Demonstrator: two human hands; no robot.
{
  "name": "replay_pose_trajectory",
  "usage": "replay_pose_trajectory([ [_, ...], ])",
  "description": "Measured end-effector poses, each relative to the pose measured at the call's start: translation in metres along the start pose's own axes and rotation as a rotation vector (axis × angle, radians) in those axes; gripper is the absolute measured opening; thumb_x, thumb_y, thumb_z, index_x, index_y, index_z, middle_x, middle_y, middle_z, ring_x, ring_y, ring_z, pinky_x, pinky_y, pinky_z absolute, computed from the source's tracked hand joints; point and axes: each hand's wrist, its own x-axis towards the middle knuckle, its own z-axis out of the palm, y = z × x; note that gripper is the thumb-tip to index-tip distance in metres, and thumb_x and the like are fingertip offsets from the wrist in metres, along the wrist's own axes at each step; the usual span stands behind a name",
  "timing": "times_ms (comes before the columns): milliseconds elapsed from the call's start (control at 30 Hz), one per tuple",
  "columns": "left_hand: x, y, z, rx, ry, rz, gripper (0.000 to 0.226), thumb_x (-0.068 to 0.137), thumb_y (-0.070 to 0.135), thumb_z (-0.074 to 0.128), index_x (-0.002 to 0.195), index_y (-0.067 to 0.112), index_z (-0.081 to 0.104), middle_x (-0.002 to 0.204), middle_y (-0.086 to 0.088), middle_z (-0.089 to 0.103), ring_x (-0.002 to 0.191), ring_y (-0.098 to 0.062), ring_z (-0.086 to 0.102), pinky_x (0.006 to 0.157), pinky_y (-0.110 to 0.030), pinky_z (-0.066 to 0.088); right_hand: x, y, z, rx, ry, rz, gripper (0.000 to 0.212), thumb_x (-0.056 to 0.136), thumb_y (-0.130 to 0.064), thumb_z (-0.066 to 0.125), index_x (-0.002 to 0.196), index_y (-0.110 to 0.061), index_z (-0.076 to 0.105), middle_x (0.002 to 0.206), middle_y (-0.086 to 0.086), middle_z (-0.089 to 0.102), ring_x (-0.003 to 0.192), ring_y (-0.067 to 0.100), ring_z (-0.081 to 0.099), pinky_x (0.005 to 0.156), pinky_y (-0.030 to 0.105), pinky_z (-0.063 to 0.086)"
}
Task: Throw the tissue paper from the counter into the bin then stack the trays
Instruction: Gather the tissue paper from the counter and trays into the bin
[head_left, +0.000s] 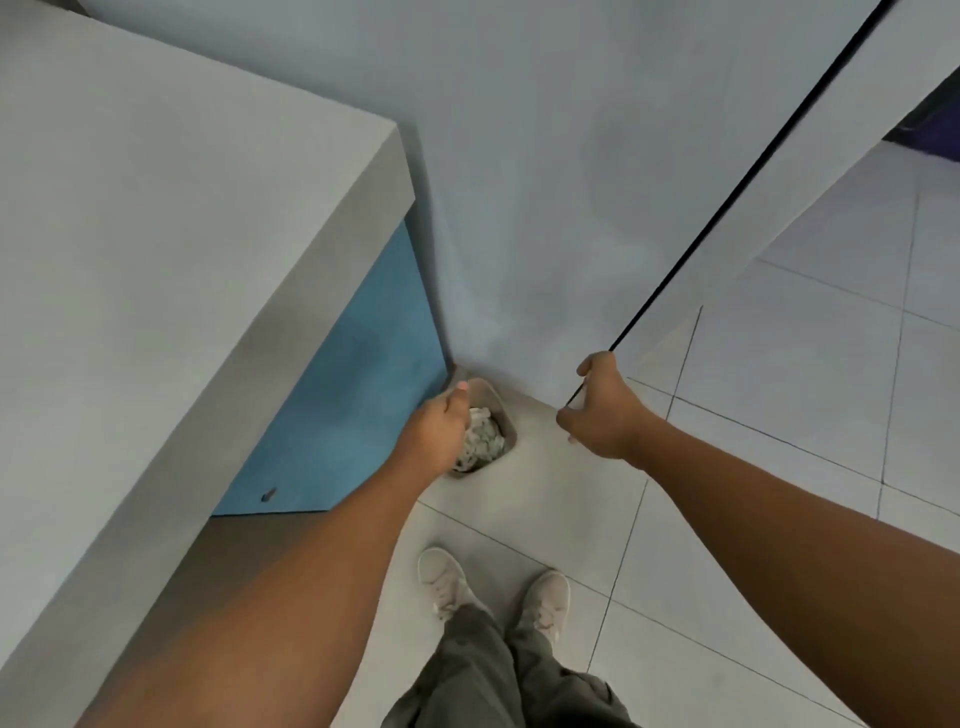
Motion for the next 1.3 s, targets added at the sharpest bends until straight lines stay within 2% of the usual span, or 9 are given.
replay_pose_trajectory([
  [100, 0.035, -0.028, 0.025, -0.1, -0.043, -0.105, 0.054, 0.097, 0.057, 0.038, 0.116, 0.015, 0.068, 0.121, -0.004, 0.064, 0.111, -0.02, 0.057, 0.103, -0.033, 0.041, 0.027, 0.024, 0.02, -0.061, -0.019, 0.025, 0.04, 0.086, -0.001, 0.053, 0.118, -0.016, 0.034, 0.109, 0.015, 0.049, 0.082, 0.025, 0.056, 0.055, 0.027, 0.043],
  [200, 0.068, -0.059, 0.043, -0.136, -0.049, -0.204, 0.031, 0.098, 0.032, 0.042, 0.102, 0.013, 0.067, 0.11, -0.008, 0.061, 0.093, -0.025, 0.06, 0.082, -0.033, 0.046, 0.055, 0.048, 0.045, -0.13, 0.024, -0.027, 0.024, 0.092, -0.006, 0.049, 0.113, -0.017, 0.047, 0.106, 0.009, 0.054, 0.08, 0.022, 0.055, 0.053, 0.026, 0.042],
  [400, 0.138, -0.138, 0.07, 0.114, -0.118, -0.163, 0.033, 0.096, 0.018, 0.042, 0.119, 0.02, 0.065, 0.112, -0.016, 0.066, 0.102, -0.038, 0.062, 0.069, -0.03, 0.044, 0.111, 0.101, 0.105, -0.046, 0.038, 0.01, 0.014, 0.095, -0.013, 0.046, 0.098, -0.019, 0.057, 0.093, 0.005, 0.066, 0.072, 0.025, 0.065, 0.058, 0.035, 0.054],
  [567, 0.201, -0.175, 0.096, 0.095, -0.123, -0.168, 0.033, 0.093, 0.015, 0.049, 0.119, 0.025, 0.066, 0.109, -0.005, 0.067, 0.099, -0.027, 0.064, 0.082, -0.033, 0.055, 0.158, 0.146, 0.154, -0.049, 0.001, 0.073, 0.02, 0.1, -0.02, 0.041, 0.116, -0.015, 0.052, 0.102, 0.006, 0.059, 0.086, 0.023, 0.056, 0.065, 0.026, 0.038],
  [667, 0.232, -0.191, 0.118, 0.066, -0.129, -0.197, 0.039, 0.093, 0.017, 0.052, 0.13, 0.027, 0.059, 0.117, -0.003, 0.064, 0.102, -0.025, 0.063, 0.092, -0.04, 0.055, 0.178, 0.166, 0.178, 0.054, -0.042, 0.143, 0.02, 0.101, -0.027, 0.041, 0.112, -0.015, 0.053, 0.092, 0.002, 0.057, 0.084, 0.02, 0.054, 0.069, 0.029, 0.04],
  [800, 0.256, -0.206, 0.141, 0.051, -0.123, -0.163, 0.048, 0.092, 0.016, 0.054, 0.138, 0.028, 0.048, 0.122, 0.001, 0.06, 0.103, -0.02, 0.059, 0.083, -0.031, 0.052, 0.2, 0.187, 0.203, 0.114, -0.08, 0.158, 0.019, 0.1, -0.02, 0.039, 0.102, -0.019, 0.058, 0.093, 0.003, 0.06, 0.088, 0.025, 0.06, 0.08, 0.038, 0.05],
  [933, 0.267, -0.223, 0.137, 0.168, -0.081, -0.123, 0.049, 0.089, 0.016, 0.051, 0.137, 0.029, 0.05, 0.122, 0.003, 0.061, 0.105, -0.021, 0.06, 0.082, -0.029, 0.048, 0.212, 0.191, 0.213, 0.043, -0.097, 0.121, 0.029, 0.099, -0.015, 0.041, 0.123, -0.023, 0.054, 0.109, 0.001, 0.059, 0.09, 0.02, 0.061, 0.072, 0.027, 0.046],
  [1033, 0.266, -0.232, 0.125, 0.17, -0.054, -0.118, 0.04, 0.089, 0.012, 0.049, 0.126, 0.023, 0.058, 0.121, -0.001, 0.063, 0.109, -0.023, 0.06, 0.08, -0.026, 0.044, 0.224, 0.181, 0.218, 0.026, -0.063, 0.09, 0.032, 0.096, -0.021, 0.052, 0.128, -0.023, 0.051, 0.115, 0.005, 0.059, 0.095, 0.027, 0.06, 0.083, 0.036, 0.052],
  [1300, 0.247, -0.256, 0.099, 0.12, -0.017, -0.14, 0.04, 0.094, 0.013, 0.053, 0.134, 0.017, 0.055, 0.136, -0.003, 0.058, 0.125, -0.018, 0.054, 0.104, -0.027, 0.041, 0.251, 0.163, 0.247, 0.071, -0.12, 0.159, 0.055, 0.087, -0.038, 0.064, 0.136, -0.026, 0.04, 0.117, -0.005, 0.054, 0.108, 0.023, 0.058, 0.093, 0.038, 0.049],
])
